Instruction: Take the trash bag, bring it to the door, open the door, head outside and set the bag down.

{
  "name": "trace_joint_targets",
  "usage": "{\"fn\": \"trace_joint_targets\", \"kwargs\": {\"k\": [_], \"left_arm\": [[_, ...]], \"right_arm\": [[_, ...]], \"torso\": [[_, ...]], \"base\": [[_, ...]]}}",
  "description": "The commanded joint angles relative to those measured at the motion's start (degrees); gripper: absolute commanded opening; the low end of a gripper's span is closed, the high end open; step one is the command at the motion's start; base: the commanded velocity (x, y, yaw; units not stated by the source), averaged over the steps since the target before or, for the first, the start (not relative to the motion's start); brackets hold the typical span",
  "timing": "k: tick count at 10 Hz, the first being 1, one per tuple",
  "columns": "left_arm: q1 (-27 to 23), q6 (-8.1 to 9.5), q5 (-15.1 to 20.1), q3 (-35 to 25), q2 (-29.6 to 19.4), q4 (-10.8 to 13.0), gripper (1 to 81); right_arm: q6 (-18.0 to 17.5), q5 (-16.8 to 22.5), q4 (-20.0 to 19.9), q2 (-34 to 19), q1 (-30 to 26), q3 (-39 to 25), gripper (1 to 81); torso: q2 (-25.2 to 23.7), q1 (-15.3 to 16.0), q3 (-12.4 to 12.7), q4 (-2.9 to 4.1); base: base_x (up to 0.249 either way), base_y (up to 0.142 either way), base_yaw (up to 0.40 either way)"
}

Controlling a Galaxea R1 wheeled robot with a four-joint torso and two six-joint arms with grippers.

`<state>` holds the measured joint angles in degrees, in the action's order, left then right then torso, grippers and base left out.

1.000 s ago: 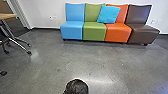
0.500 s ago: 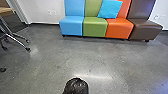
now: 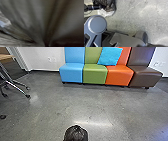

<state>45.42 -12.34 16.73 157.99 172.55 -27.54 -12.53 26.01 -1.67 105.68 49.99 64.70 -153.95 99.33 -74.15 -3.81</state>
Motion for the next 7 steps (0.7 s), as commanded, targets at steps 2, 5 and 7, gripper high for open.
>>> {"fn": "trace_joint_targets", "kwargs": {"k": [2, 5, 7], "left_arm": [[-4.0, 0.03, 3.9, 0.5, -0.4, 0.2, 1.0], [-3.9, -0.14, 6.5, 0.3, -0.8, 0.3, 1.0], [-4.0, -0.32, 9.6, -1.3, -1.9, 0.3, 1.0]], "right_arm": [[-0.1, 3.4, -0.9, -3.0, -3.8, -1.2, 81.1], [-0.1, 3.3, -1.0, -2.0, -3.0, -0.2, 81.1], [-0.1, 3.3, -0.9, -0.1, -2.0, 1.2, 81.1]], "torso": [[0.0, 0.0, 0.0, 0.00], [6.6, -4.2, 0.0, 0.00], [10.3, -6.5, 2.4, 0.00]], "base": [[0.000, 0.000, 0.000], [0.000, 0.000, 0.000], [0.000, 0.000, 0.000]]}}
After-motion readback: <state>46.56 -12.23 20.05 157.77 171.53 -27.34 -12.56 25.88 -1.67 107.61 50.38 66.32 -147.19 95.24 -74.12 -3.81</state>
